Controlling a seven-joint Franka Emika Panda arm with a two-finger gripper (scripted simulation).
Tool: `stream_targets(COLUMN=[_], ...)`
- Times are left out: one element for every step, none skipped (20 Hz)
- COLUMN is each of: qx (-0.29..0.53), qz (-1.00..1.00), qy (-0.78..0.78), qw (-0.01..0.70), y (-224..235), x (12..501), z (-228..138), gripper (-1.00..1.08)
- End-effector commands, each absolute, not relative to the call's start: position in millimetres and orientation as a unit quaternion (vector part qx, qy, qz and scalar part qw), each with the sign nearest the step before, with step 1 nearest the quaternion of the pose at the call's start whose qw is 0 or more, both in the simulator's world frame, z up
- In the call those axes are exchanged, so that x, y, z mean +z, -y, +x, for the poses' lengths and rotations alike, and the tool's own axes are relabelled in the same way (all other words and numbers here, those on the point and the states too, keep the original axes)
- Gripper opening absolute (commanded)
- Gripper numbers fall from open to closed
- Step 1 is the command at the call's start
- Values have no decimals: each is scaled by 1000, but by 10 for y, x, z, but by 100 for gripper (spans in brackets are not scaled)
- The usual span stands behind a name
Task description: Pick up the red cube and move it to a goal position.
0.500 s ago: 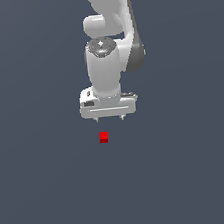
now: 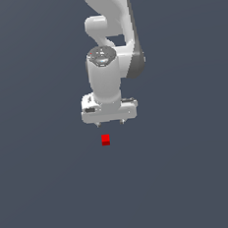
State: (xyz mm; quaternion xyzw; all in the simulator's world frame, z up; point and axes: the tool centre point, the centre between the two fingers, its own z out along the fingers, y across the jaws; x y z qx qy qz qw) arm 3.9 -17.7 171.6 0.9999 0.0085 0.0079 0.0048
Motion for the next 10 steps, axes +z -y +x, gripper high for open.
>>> stream_targets(qx=[7,6,6,5,5,5,4,4,3,3], qz=[1000,1000,1000,1000,1000,1000,1000,1000,1000,1000], qy=[-9,-10,-10,-11,-11,-12,-12,-13,-13,-14], qw=[4,4,4,4,3,3,3,3,2,2], y=[214,231,251,272,294,317,341,365,388,409], x=[1568,1495,1416,1333,1243,1149,1049,949,854,764], z=[26,22,17,12,7,2,-4,-8,-13,-16], gripper=[100,100,100,100,100,100,100,100,100,100])
